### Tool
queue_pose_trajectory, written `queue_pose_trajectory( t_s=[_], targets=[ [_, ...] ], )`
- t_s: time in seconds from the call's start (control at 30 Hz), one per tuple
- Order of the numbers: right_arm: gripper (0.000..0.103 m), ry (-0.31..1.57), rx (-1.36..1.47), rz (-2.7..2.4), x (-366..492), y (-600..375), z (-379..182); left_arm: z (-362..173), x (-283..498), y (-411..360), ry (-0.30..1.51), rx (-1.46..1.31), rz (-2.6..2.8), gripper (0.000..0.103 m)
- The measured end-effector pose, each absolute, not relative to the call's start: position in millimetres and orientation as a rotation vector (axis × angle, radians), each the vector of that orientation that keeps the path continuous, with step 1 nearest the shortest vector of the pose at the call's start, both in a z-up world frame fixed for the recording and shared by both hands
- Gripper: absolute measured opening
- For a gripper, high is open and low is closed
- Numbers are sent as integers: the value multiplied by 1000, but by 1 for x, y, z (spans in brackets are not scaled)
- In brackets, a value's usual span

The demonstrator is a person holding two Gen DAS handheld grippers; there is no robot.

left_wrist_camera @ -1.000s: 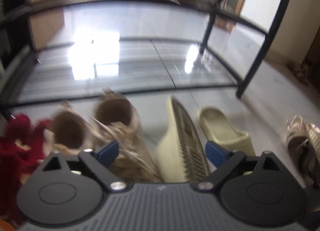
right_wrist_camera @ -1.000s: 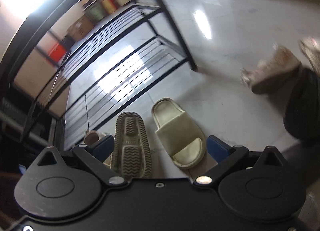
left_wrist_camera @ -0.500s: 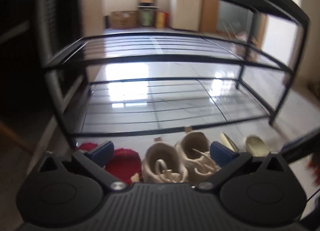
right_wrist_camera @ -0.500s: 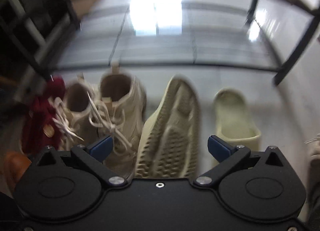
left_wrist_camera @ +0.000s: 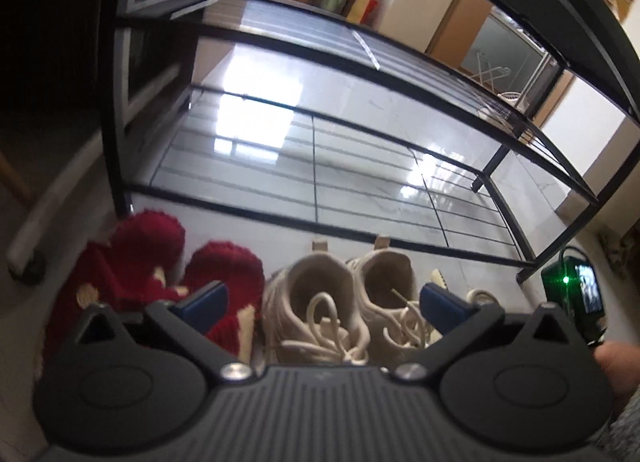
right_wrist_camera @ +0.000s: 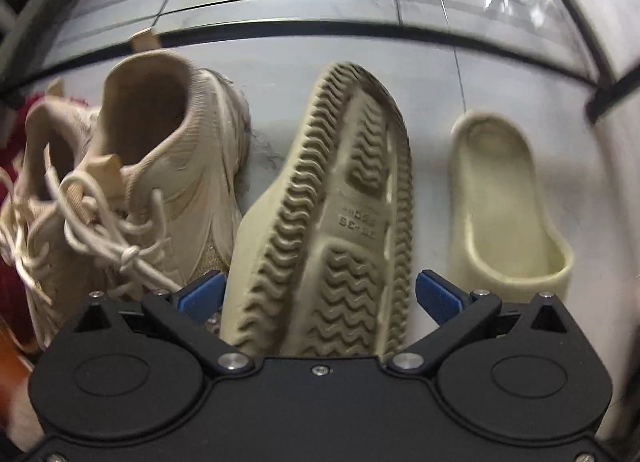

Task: Organize scattered shoes
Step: 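Grasp the beige slide's edge with the right tool and flip it upright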

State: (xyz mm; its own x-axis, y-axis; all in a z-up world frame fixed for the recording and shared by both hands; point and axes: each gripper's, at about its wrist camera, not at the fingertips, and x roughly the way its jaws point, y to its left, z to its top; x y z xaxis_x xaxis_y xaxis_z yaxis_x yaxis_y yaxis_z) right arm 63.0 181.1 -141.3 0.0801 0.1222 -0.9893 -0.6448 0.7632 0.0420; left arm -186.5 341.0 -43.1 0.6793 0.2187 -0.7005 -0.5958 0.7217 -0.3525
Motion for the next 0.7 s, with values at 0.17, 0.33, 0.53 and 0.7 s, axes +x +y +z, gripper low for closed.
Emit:
queue_pose_trajectory(
  t_s=[0.17,0.33,0.53,0.7],
  targets=[
    [86,1335,-541,652,51,188,-144,-48,-188,338,702,-606,504,102],
    [72,1286,-502,637,50,179,-125,-51,-190,338,714,-603,525,102],
    [60,1333,-188,600,75,133,-96,-52,-192,343,707,-622,544,102],
    [61,1372,-65,565,88,106,-90,-51,-194,343,703,-604,551,102]
  ],
)
